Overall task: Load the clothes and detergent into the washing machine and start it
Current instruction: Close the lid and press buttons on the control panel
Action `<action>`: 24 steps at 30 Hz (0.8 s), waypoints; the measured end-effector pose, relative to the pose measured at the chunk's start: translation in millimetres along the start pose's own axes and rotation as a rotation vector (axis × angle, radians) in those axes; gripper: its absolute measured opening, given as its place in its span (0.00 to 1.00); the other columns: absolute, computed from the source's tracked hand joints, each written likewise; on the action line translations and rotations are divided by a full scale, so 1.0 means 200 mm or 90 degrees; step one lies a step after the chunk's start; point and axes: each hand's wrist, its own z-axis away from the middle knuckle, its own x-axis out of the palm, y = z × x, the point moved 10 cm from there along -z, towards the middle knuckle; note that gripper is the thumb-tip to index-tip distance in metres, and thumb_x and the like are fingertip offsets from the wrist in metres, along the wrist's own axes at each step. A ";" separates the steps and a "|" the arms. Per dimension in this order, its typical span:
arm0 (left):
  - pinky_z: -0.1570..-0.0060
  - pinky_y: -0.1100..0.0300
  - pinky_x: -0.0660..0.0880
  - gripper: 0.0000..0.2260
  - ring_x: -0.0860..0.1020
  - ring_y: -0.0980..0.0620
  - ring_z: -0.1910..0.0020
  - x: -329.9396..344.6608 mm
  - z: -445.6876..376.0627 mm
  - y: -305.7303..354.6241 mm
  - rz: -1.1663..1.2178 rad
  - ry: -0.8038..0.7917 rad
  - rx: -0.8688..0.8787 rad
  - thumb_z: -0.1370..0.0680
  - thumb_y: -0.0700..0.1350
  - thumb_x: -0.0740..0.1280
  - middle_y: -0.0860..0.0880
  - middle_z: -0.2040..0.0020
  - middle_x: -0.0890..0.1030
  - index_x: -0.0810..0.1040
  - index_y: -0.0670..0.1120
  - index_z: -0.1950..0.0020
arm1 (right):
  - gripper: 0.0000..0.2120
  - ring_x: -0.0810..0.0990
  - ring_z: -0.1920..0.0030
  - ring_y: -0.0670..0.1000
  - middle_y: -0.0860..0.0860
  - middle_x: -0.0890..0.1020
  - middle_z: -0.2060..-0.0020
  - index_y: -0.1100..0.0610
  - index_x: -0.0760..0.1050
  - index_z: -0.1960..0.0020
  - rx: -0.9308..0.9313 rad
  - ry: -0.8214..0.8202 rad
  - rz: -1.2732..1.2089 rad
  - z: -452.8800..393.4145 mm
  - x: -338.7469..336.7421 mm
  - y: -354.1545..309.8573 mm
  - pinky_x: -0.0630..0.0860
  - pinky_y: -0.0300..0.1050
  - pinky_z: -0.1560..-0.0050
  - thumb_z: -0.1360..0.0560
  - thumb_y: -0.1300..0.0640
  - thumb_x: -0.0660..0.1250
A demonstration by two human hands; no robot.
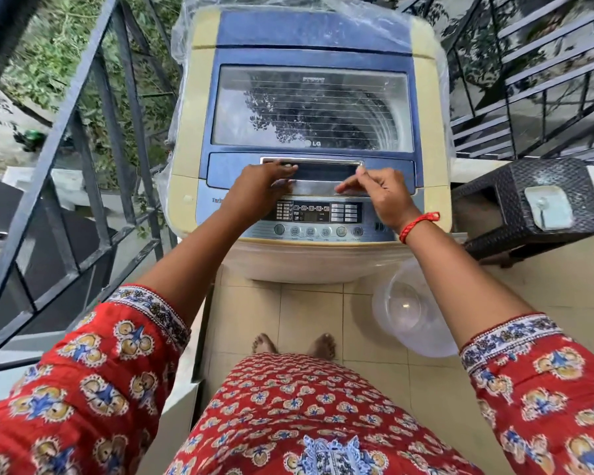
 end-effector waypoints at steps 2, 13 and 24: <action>0.37 0.62 0.74 0.15 0.79 0.52 0.39 0.00 0.03 -0.01 0.169 0.057 -0.040 0.23 0.42 0.69 0.46 0.39 0.81 0.79 0.45 0.37 | 0.21 0.84 0.50 0.54 0.58 0.85 0.54 0.62 0.83 0.52 0.007 -0.035 -0.042 -0.03 0.08 0.00 0.79 0.50 0.44 0.19 0.51 0.55; 0.56 0.60 0.80 0.20 0.85 0.51 0.56 0.16 0.01 -0.02 0.661 -0.033 -0.198 0.17 0.46 0.57 0.48 0.60 0.86 0.79 0.30 0.45 | 0.24 0.84 0.50 0.61 0.65 0.84 0.55 0.65 0.83 0.52 0.041 -0.066 -0.200 -0.15 0.21 0.07 0.77 0.56 0.40 0.19 0.52 0.52; 0.45 0.54 0.79 0.25 0.83 0.42 0.46 0.18 -0.03 -0.03 0.649 -0.122 -0.194 0.17 0.54 0.53 0.42 0.54 0.86 0.82 0.37 0.49 | 0.25 0.83 0.50 0.64 0.65 0.84 0.55 0.77 0.77 0.48 0.101 -0.144 -0.294 -0.19 0.24 0.07 0.80 0.46 0.48 0.17 0.58 0.49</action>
